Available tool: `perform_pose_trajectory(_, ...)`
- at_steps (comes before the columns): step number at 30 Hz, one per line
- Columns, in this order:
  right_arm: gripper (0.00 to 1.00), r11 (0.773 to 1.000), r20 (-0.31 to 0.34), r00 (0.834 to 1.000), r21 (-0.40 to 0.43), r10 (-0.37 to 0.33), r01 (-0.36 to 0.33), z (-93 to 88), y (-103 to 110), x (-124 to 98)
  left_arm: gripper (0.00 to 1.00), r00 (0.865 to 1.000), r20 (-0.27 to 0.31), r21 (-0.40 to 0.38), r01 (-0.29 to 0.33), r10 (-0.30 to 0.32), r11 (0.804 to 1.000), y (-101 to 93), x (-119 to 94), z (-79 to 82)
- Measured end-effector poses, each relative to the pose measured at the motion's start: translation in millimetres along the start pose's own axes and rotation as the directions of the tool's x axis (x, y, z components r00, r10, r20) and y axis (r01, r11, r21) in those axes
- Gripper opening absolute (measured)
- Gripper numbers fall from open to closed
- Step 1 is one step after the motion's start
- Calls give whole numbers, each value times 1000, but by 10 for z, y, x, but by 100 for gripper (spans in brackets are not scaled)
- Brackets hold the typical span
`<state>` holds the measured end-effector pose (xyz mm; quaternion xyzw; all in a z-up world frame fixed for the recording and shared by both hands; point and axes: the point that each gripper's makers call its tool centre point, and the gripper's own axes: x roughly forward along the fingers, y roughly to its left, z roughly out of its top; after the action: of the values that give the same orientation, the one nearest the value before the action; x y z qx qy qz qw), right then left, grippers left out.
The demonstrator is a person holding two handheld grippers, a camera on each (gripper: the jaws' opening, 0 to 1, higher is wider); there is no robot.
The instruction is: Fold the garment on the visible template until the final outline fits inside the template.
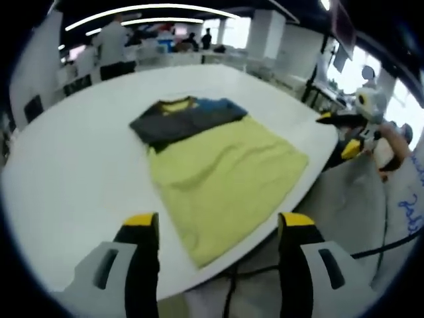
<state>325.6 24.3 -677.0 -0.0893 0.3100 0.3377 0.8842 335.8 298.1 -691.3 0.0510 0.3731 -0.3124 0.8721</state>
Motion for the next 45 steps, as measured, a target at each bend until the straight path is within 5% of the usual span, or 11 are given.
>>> perform_pose_trajectory(21, 62, 999, -64, 998, 52, -6, 9, -265, -153, 153, 43, 999, -50, -51, -14, 11, 999, 109, 130, -202)
perform_pose_trajectory(45, 34, 995, -164, 985, 74, -52, 65, -666, -362, 350, 35, 989, -148, -99, -23, 8, 995, 187, 267, -496)
